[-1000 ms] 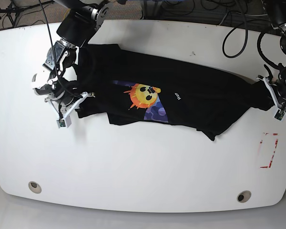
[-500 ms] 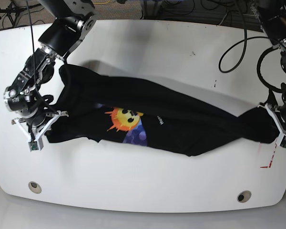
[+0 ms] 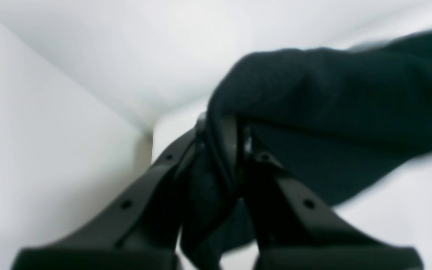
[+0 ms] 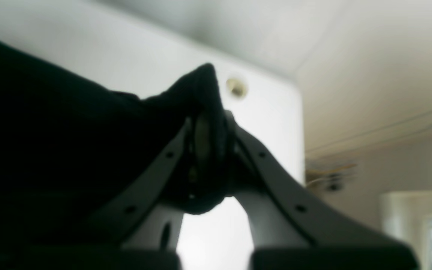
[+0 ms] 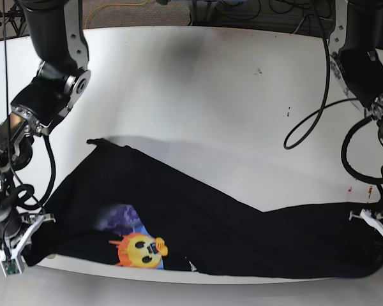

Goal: Fold the T-shirt properly
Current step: 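Lift the shirt with both grippers and swing it toward the table edge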

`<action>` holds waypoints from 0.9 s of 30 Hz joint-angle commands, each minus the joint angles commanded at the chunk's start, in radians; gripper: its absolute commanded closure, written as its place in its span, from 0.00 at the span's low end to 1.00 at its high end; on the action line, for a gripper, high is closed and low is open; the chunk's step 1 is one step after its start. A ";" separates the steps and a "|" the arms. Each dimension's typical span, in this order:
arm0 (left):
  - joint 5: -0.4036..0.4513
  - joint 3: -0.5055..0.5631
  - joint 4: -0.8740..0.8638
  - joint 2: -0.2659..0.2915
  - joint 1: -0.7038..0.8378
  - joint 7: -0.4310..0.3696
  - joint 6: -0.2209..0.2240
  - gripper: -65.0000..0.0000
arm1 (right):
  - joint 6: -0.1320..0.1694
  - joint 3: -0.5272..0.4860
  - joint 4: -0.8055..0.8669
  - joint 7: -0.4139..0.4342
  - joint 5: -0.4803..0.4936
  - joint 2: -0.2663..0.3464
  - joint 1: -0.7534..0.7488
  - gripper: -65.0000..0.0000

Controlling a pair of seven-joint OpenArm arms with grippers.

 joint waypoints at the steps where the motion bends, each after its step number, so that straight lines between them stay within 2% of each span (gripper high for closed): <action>1: 0.000 0.005 0.000 0.000 -0.032 0.000 0.020 0.97 | 0.000 -0.021 -0.006 -0.002 0.000 0.014 0.035 1.00; 5: 0.002 0.009 -0.008 0.000 -0.133 0.000 0.064 0.97 | 0.000 -0.078 -0.077 -0.002 0.000 0.055 0.173 1.00; 8: 0.006 0.009 -0.014 -0.005 -0.199 0.000 0.081 0.97 | 0.000 -0.104 -0.164 -0.002 0.000 0.089 0.282 1.00; 15: 0.048 0.003 -0.087 -0.023 -0.295 0.000 0.081 0.97 | 0.000 -0.141 -0.396 0.031 0.002 0.144 0.505 1.00; 20: 0.044 0.003 -0.098 -0.028 -0.305 0.000 0.081 0.97 | 0.000 -0.170 -0.454 0.058 0.008 0.160 0.555 1.00; 27: 0.044 0.003 -0.098 -0.026 -0.287 0.000 0.081 0.97 | 0.000 -0.180 -0.437 0.055 0.009 0.158 0.532 1.00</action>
